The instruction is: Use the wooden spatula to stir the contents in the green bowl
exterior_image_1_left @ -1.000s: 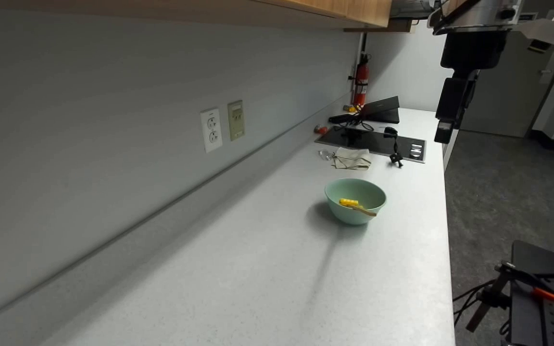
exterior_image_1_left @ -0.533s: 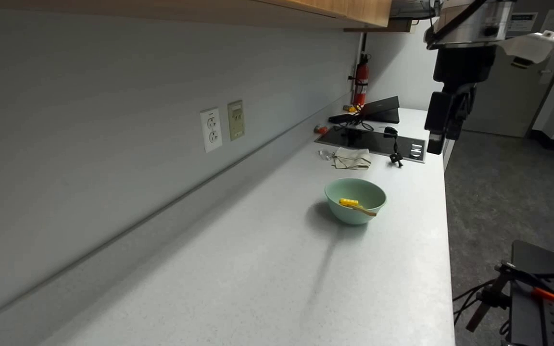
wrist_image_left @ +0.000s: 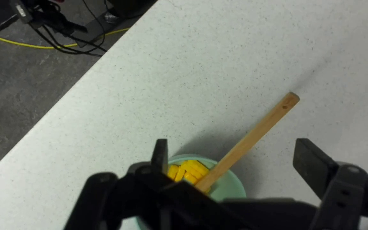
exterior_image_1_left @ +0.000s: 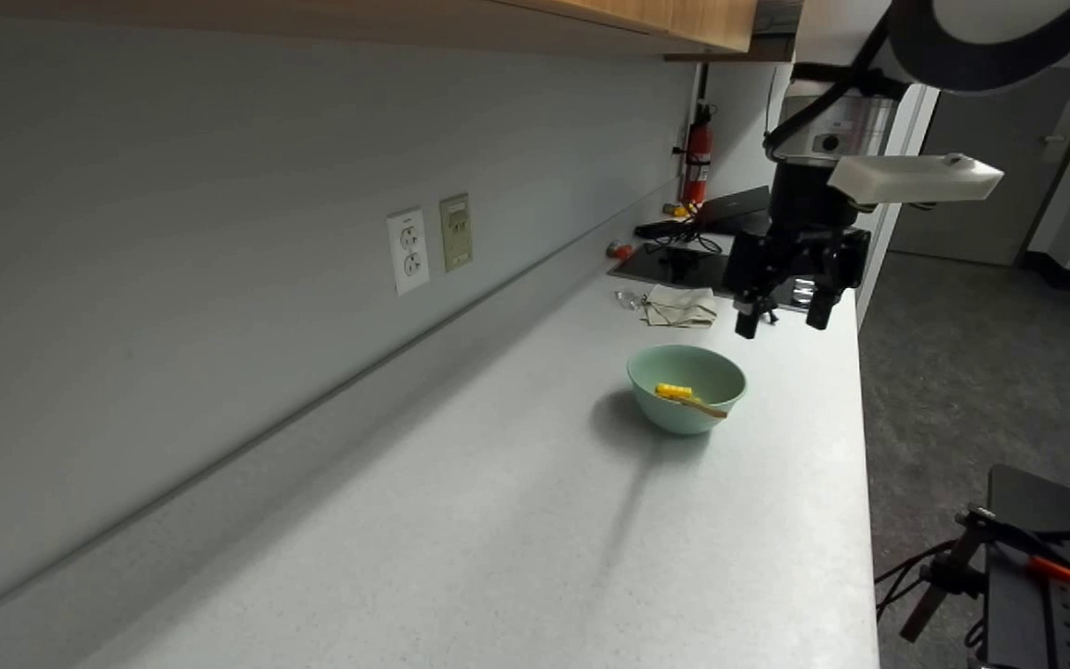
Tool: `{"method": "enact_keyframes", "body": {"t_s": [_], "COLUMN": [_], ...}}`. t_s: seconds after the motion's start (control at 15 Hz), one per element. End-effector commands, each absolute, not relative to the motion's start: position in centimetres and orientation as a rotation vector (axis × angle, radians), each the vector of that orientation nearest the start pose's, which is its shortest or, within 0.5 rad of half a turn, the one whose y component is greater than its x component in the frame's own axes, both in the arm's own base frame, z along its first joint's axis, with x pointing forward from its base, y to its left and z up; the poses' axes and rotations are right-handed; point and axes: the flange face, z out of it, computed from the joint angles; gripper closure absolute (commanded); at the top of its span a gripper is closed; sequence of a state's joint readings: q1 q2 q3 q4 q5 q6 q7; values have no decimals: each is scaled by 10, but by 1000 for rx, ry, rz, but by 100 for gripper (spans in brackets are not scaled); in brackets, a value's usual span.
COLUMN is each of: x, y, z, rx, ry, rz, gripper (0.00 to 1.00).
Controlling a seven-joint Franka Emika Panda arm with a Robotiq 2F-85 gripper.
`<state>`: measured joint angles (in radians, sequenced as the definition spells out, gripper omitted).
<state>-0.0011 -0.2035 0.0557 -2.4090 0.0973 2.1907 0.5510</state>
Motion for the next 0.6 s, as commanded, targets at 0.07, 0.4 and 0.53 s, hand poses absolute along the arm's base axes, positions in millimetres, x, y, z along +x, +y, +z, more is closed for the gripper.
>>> {"method": "enact_keyframes", "body": {"t_s": [0.07, 0.4, 0.53], "x": [480, 475, 477], "y": [30, 31, 38], "z": [373, 369, 361], "rx": [-2826, -2879, -2838], "ry": [1123, 1057, 1045], "rz": [77, 101, 173], "gripper": [0, 0, 0]}}
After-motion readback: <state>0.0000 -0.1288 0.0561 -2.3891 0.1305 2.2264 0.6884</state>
